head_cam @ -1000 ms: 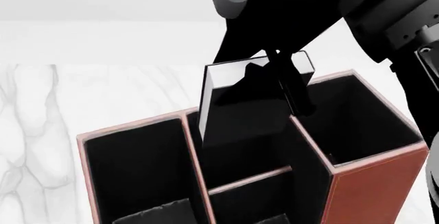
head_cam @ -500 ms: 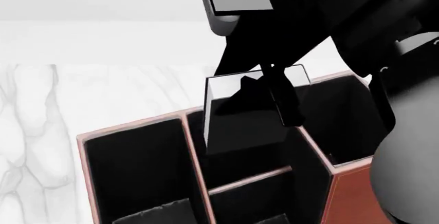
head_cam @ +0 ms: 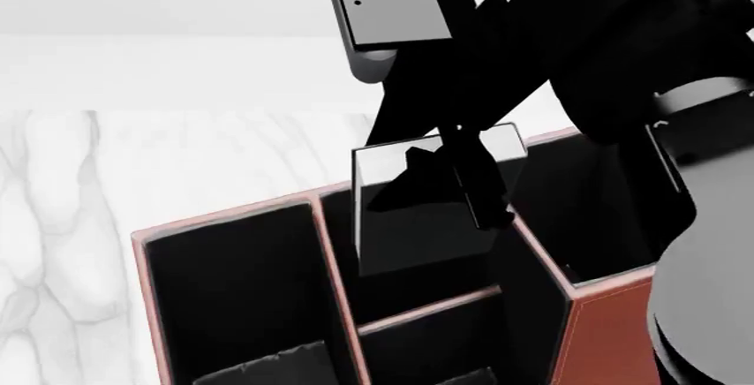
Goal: Pick up the book and place it in the front compartment of the caddy.
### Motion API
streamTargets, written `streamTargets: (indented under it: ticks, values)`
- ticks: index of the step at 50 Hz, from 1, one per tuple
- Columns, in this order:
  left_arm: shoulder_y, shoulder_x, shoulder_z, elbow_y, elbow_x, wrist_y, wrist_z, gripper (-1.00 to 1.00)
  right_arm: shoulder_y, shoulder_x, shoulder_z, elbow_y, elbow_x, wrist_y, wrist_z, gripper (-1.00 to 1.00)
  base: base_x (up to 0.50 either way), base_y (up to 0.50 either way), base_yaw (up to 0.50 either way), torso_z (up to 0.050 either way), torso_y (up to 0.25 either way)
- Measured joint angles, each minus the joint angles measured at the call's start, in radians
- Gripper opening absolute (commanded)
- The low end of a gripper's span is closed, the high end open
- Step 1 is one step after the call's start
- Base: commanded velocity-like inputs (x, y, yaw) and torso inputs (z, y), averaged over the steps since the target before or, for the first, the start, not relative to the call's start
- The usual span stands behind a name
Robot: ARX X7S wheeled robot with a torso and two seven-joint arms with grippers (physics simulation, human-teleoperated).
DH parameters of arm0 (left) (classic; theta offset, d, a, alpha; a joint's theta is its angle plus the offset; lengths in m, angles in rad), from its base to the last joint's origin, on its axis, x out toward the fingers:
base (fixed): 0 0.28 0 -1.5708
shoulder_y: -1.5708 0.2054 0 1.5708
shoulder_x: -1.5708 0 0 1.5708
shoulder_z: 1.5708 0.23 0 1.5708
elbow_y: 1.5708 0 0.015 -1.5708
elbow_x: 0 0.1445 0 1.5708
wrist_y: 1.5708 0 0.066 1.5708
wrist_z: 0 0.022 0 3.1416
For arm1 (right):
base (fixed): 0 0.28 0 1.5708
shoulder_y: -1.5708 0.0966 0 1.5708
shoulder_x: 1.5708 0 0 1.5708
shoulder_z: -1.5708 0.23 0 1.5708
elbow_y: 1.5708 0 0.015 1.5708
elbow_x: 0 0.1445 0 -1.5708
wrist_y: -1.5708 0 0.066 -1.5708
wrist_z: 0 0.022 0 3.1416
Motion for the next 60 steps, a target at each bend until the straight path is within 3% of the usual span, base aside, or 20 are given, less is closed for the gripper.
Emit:
streamTargets:
  ticks: [22, 34, 46, 60]
  values:
    - [0.007, -0.004, -0.002, 0.0, -0.005, 0.006, -0.005, 1.0, -0.068, -0.014, 0.528, 0.0, -0.555, 0.029, 0.006, -1.0, 0.0, 0.0, 0.0, 0.0, 0.001]
    - [0.008, -0.007, -0.002, 0.003, -0.008, 0.005, -0.009, 1.0, -0.093, -0.021, 0.732, 0.0, -0.769, 0.026, 0.01, -1.0, 0.0, 0.0, 0.0, 0.0, 0.001]
    - [0.005, -0.01, -0.001, 0.001, -0.012, 0.005, -0.011, 1.0, -0.108, -0.029, 0.821, 0.0, -0.857, 0.033, -0.012, -1.0, 0.0, 0.0, 0.0, 0.0, 0.001]
    - [0.007, -0.012, 0.001, -0.004, -0.014, 0.011, -0.013, 1.0, -0.116, -0.037, 0.759, 0.0, -0.799, 0.05, -0.025, -1.0, 0.0, 0.0, 0.0, 0.001, 0.001]
